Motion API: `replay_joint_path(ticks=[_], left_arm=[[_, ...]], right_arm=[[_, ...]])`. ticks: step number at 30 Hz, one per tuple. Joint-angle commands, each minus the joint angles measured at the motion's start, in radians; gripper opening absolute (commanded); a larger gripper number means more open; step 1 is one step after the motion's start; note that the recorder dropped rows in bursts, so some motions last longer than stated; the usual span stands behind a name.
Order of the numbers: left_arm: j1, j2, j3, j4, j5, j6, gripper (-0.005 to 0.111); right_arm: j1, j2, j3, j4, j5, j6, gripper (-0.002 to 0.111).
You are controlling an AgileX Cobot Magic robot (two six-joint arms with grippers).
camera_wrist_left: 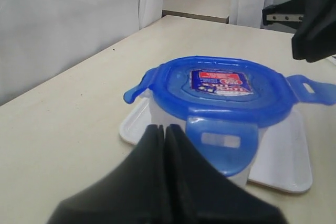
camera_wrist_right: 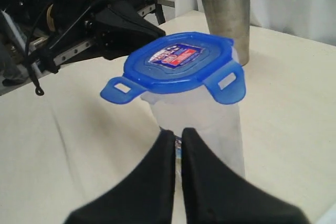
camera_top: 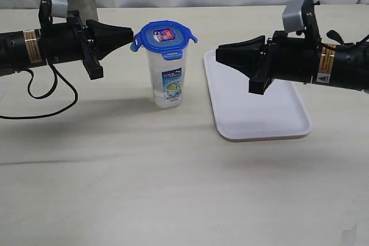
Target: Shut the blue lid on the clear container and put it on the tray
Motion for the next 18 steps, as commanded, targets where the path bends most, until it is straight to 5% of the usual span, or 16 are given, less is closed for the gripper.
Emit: replay_joint_path(ticks=[1,18], left_arm=[[-0.006,-0.001,-0.006,0.007,-0.014,0.0,0.0],[-0.006,-0.001,-0.006,0.017,-0.012,0.002,0.0]], right_arm=[[0.0,0.018,-0.005,0.079,-0.012,-0.034,0.004],[0.002,0.022,-0.112,0.035,0.114,0.04,0.004]])
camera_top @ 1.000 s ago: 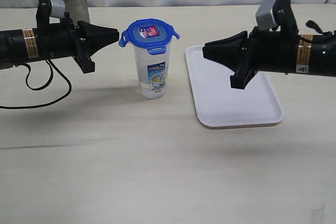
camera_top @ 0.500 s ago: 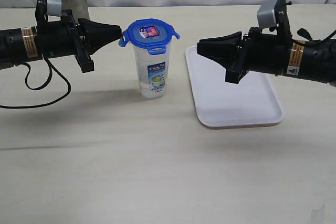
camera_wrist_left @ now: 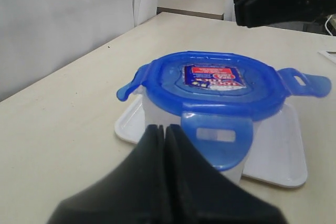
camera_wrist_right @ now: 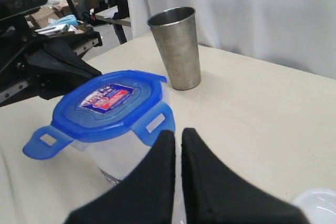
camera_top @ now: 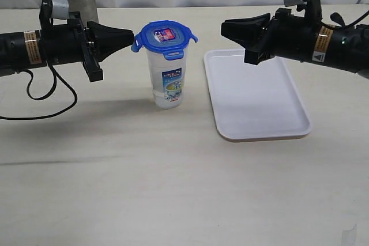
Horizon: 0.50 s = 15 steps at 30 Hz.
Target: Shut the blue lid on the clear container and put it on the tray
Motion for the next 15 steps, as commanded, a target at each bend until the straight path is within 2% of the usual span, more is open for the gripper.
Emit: replay_joint_path(ticks=[1,4,7,15], left_arm=[[-0.006,-0.001,-0.006,-0.003,-0.011,0.002,0.0],[-0.006,-0.001,-0.006,-0.003,-0.011,0.002,0.0],[-0.006,-0.001,-0.006,-0.003,-0.009,0.002,0.0],[-0.006,-0.001,-0.006,-0.018,-0.009,0.002,0.0]], right_arm=[[0.013,0.003,-0.023,-0.089,0.025,0.008,0.004],[0.061,0.003,-0.037,-0.135,0.044,0.011,0.004],[0.143,0.003,-0.056,-0.133,0.157,0.007,0.004],[0.163,0.003,-0.069,-0.147,0.228,0.029,0.004]])
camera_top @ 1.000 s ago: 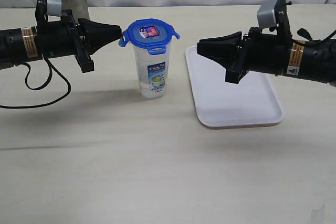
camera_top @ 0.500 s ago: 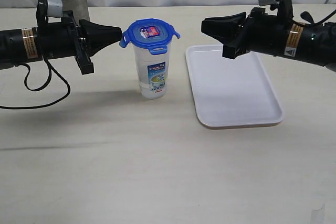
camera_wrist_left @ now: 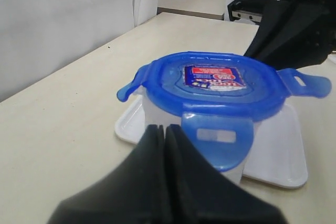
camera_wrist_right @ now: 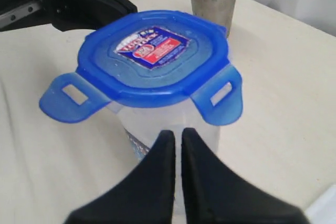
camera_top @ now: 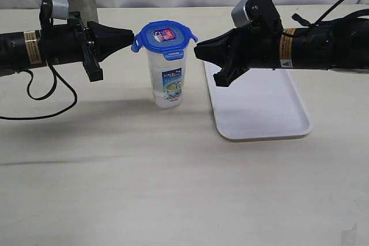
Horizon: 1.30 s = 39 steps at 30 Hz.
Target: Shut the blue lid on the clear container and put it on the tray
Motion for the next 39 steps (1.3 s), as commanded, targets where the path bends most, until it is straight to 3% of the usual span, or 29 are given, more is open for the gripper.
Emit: replay_joint_path(ticks=[1,10,22,26,29,31,36,39], left_arm=[[-0.006,-0.001,-0.006,-0.018,-0.009,0.002,0.0],[-0.006,-0.001,-0.006,-0.018,-0.009,0.002,0.0],[-0.006,-0.001,-0.006,-0.014,-0.009,0.002,0.0],[-0.006,-0.001,-0.006,-0.017,-0.007,0.002,0.0],[-0.006,-0.001,-0.006,-0.019,0.011,0.002,0.0],[-0.006,-0.001,-0.006,-0.019,0.018,0.002,0.0],[-0.006,-0.001,-0.006,-0.019,0.033,0.002,0.0],[-0.006,-0.001,-0.006,-0.019,0.033,0.002,0.0]], right_arm=[[0.002,0.0,-0.006,-0.01,-0.042,0.014,0.004],[0.002,0.0,-0.006,0.02,-0.127,0.022,0.004],[-0.004,-0.064,-0.006,0.001,-0.083,0.01,0.005],[0.045,-0.162,-0.006,0.097,0.183,-0.049,0.005],[0.129,-0.215,-0.037,0.355,0.512,-0.221,0.005],[0.176,-0.22,-0.102,0.489,0.761,-0.272,0.005],[0.291,-0.18,-0.323,0.549,1.263,-0.339,0.004],[0.32,-0.147,-0.435,0.859,1.369,-0.658,0.004]])
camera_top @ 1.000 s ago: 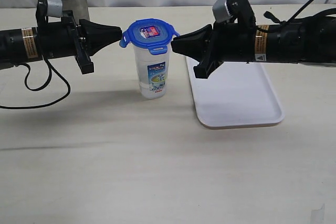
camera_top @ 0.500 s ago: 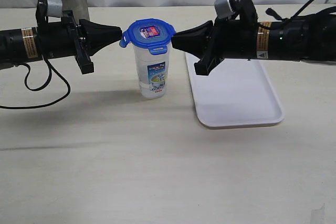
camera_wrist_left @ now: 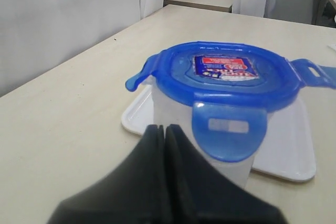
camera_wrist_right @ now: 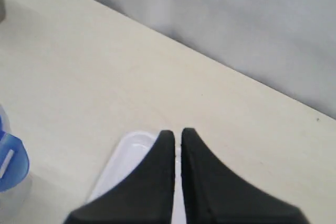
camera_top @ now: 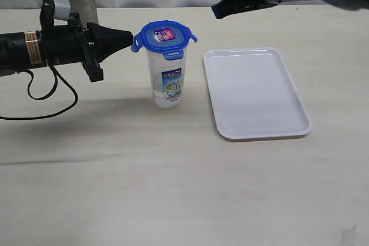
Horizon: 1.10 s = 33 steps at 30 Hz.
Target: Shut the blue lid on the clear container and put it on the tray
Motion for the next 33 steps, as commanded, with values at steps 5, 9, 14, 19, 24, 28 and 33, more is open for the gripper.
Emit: replay_joint_path(ticks=[5,9,14,19,24,28,33], left_arm=[[-0.006,-0.001,-0.006,-0.015,0.002,0.002,0.0],[-0.006,-0.001,-0.006,-0.015,0.002,0.002,0.0],[-0.006,-0.001,-0.006,-0.015,-0.003,0.002,0.0],[-0.006,-0.001,-0.006,-0.015,-0.003,0.002,0.0],[-0.006,-0.001,-0.006,-0.015,-0.003,0.002,0.0],[-0.006,-0.001,-0.006,-0.015,-0.003,0.002,0.0],[-0.006,-0.001,-0.006,-0.015,-0.003,0.002,0.0]], right_arm=[[0.044,0.106,-0.272,0.954,0.333,-0.885,0.004],[0.049,0.158,-0.327,1.025,0.347,-0.909,0.004],[0.049,0.221,-0.351,1.037,0.347,-0.909,0.004],[0.049,0.254,-0.378,1.04,0.337,-0.911,0.004],[0.049,0.274,-0.389,1.042,0.335,-0.911,0.004],[0.049,0.277,-0.389,1.044,0.338,-0.911,0.004],[0.049,0.291,-0.389,1.047,0.35,-0.909,0.004]])
